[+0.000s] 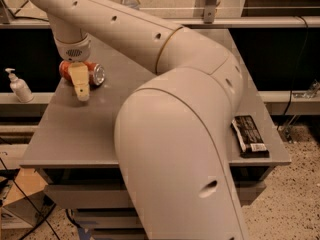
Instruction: Place coke can upright
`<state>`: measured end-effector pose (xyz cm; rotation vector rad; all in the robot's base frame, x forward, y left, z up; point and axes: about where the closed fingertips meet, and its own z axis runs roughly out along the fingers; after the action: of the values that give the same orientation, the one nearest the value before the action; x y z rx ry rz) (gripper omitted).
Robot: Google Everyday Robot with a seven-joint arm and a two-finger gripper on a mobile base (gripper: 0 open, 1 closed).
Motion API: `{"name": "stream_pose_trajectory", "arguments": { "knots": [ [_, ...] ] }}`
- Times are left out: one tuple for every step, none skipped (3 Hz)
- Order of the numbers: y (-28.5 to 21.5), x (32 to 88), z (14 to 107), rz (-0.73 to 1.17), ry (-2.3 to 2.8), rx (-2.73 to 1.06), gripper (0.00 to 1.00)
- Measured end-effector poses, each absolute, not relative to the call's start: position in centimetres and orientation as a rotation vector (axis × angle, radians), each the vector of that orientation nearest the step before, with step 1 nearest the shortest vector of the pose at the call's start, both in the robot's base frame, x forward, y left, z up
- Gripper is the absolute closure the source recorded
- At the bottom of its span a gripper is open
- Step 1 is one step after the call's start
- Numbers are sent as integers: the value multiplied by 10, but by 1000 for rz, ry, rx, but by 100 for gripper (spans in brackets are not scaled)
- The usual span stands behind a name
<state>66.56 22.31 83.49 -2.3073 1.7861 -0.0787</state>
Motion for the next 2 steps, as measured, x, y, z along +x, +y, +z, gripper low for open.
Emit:
{"name": "stream_pose_trajectory", "arguments": {
  "knots": [
    [214,667,823,-69,1828,-2325,18],
    [215,664,826,-34,1800,-2328,41]
  ]
}}
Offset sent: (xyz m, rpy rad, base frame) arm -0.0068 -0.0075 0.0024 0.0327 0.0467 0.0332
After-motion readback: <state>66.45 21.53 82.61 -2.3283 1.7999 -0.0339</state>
